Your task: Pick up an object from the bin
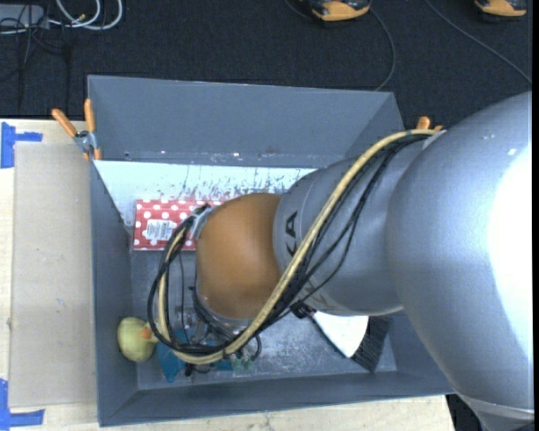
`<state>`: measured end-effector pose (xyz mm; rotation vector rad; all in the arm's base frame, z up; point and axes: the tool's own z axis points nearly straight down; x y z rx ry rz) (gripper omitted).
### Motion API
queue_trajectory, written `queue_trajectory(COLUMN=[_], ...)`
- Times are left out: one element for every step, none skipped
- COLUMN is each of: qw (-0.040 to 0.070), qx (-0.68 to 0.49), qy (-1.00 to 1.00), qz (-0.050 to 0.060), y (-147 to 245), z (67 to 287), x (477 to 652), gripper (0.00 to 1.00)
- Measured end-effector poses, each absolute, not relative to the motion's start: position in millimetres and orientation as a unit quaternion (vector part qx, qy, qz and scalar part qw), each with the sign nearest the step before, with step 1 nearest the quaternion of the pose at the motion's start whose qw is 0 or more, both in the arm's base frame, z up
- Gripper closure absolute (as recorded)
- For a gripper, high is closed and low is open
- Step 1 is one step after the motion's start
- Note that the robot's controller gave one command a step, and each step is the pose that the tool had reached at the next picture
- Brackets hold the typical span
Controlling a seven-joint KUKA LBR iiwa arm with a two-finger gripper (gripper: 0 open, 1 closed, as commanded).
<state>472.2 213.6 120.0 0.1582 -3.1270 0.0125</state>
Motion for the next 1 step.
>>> queue_trajectory(qw=[0.011], qx=[0.050], qy=[-0.999], qz=[0.006], y=[212.4], z=[131.0], x=[469.6], gripper=[1.00])
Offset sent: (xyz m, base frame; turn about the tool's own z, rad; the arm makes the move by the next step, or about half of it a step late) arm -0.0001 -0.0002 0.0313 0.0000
